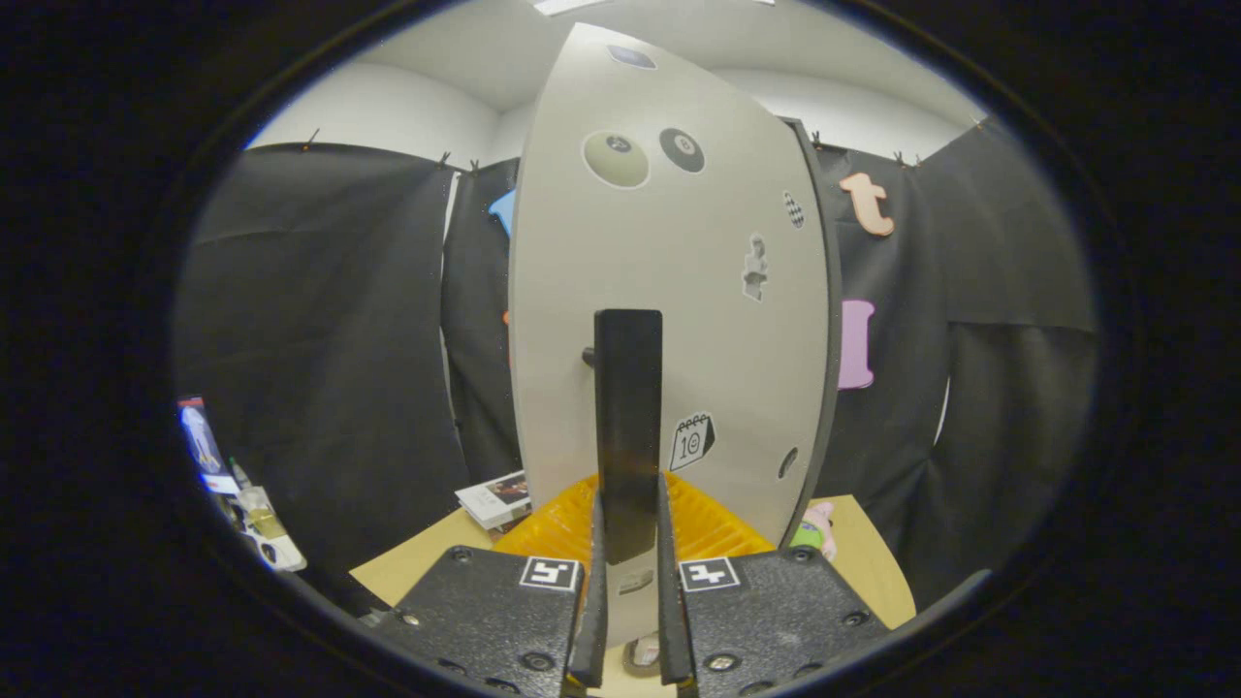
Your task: Open the shoe cabinet door, grab the shoes and put them into the shoe cabinet, then close the shoe cabinet door.
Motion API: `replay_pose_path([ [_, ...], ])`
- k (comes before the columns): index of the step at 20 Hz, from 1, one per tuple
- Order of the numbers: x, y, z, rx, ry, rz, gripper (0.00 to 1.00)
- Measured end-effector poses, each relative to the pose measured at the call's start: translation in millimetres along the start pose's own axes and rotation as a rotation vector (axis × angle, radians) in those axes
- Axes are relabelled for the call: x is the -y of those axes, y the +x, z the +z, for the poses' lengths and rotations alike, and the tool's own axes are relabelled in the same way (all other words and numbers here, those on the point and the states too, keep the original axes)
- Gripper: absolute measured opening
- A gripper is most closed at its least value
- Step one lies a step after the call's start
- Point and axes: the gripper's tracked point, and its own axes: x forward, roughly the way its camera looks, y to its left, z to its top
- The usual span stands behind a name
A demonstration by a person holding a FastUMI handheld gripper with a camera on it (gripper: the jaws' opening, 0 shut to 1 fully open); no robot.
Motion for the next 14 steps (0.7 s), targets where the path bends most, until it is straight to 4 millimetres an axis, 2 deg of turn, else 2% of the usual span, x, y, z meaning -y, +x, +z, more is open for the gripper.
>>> replay_pose_path([
  [8,25.0,-19.2,-1.3,0.009,-0.008,-0.014,0.20],
  [14,46.5,-27.0,-0.4,0.025,-0.053,-0.089,0.14],
])
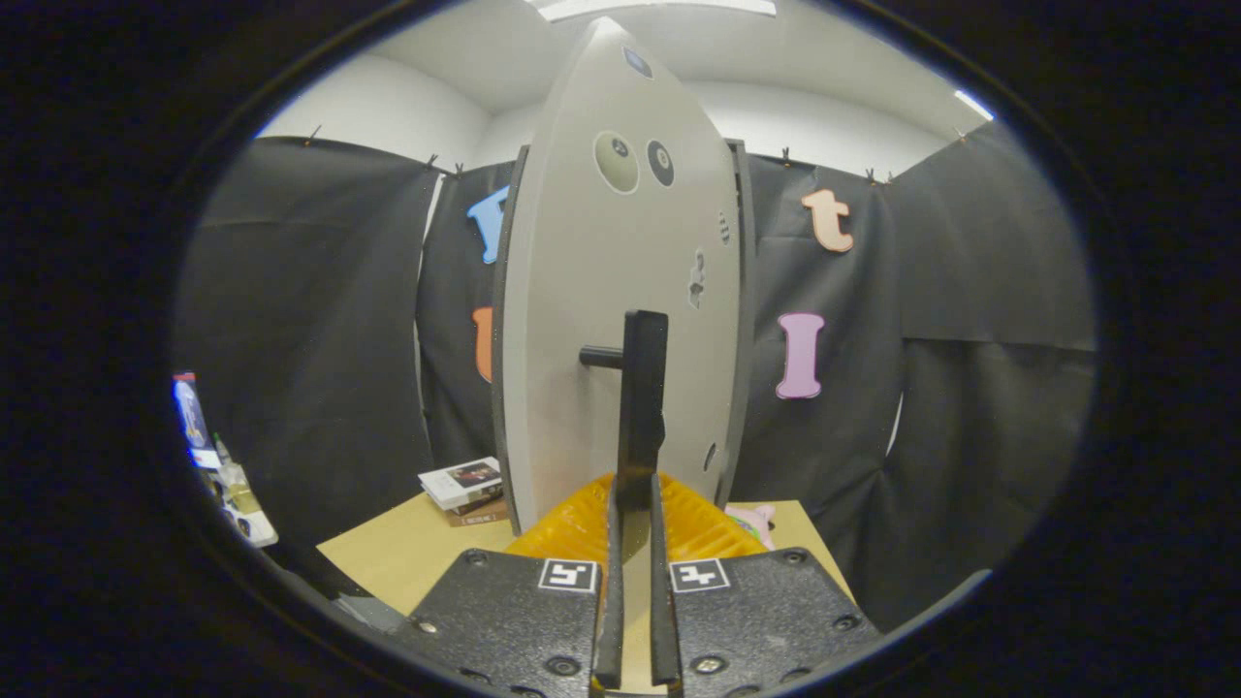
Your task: Open the shoe cabinet door, grab the shoes and put them into the shoe cabinet, then close the shoe cabinet door.
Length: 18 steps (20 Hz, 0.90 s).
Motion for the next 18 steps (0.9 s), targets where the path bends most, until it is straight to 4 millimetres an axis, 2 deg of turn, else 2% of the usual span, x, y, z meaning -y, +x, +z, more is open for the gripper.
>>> replay_pose_path([
  [3,9.6,-1.7,1.1,0.016,0.005,-0.017,0.12],
  [5,22.8,-4.4,0.7,0.023,0.006,-0.039,0.10],
  [9,73.1,-19.6,-1.8,0.033,0.004,-0.109,0.07],
  [14,134.8,-17.2,-4.4,0.052,0.003,-0.164,0.06],
  [16,145.9,-16.0,-5.2,0.059,0.074,-0.103,0.04],
  [18,148.5,-16.1,-4.9,0.069,0.111,-0.044,0.05],
])
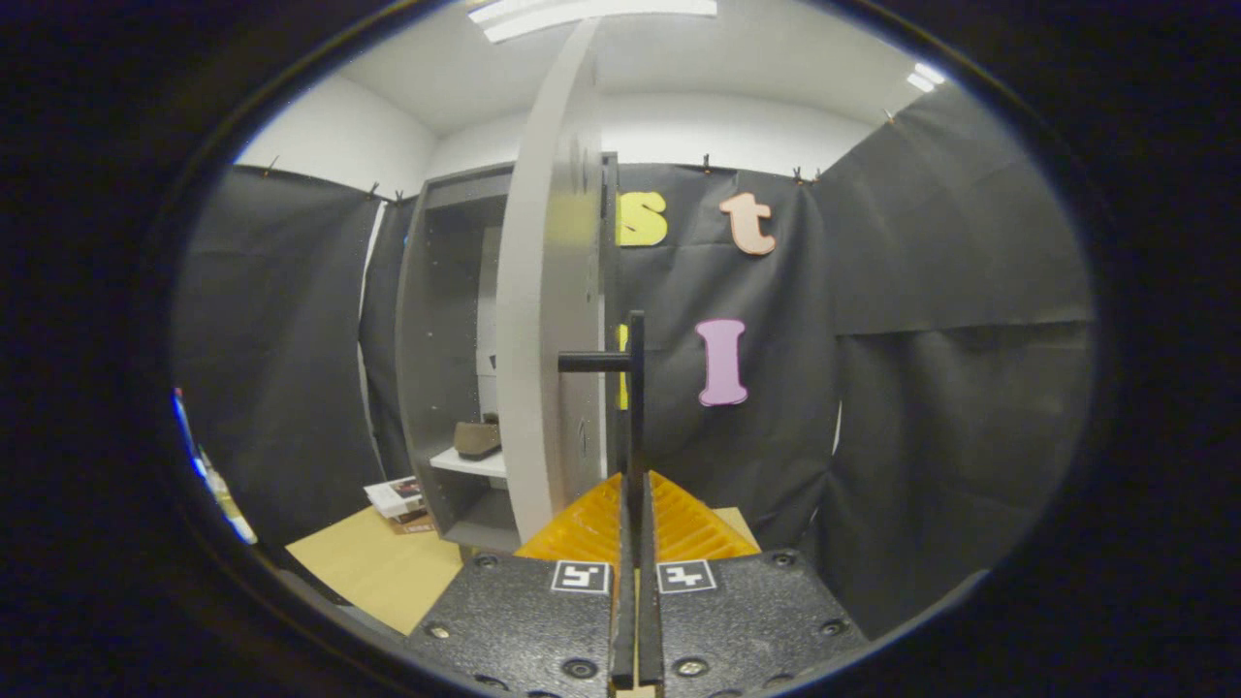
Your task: Open the shoe cabinet door, grab the shoes and put them into the shoe cabinet, then close the shoe cabinet door.
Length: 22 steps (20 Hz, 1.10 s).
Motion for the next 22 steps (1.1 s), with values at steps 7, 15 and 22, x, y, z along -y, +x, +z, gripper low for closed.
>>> replay_pose_path([
  [7,1.7,-18.6,4.8,0.008,-0.070,-0.077,0.06],
  [15,-22.2,-81.2,-25.7,0.069,-0.016,-0.273,1.00],
  [22,-63.7,-69.8,-90.8,0.006,0.121,-0.291,1.00],
])
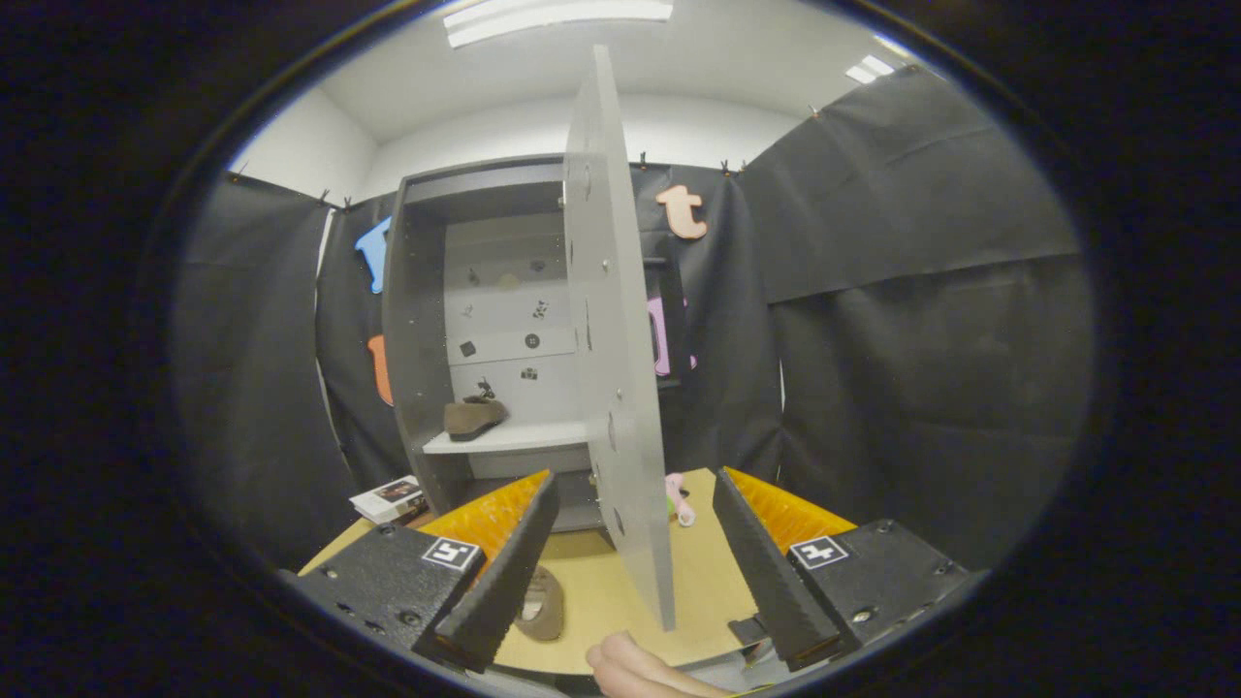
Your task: Open the shoe cabinet door, grab the shoes and put them into the shoe cabinet, then close the shoe cabinet door.
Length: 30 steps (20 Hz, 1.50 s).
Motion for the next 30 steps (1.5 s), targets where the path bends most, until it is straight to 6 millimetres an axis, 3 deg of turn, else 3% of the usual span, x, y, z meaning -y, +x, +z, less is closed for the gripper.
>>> replay_pose_path([
  [4,-25.9,21.0,-47.3,-0.021,0.030,-0.013,1.00],
  [9,-59.3,45.6,-106.7,-0.020,-0.062,-0.018,1.00],
  [17,-147.8,83.1,-213.3,-0.097,-0.210,0.120,1.00],
  [24,-185.6,127.9,-311.1,-0.253,-0.282,0.168,0.99],
  [30,-187.8,158.9,-369.6,-0.416,-0.300,0.176,0.89],
])
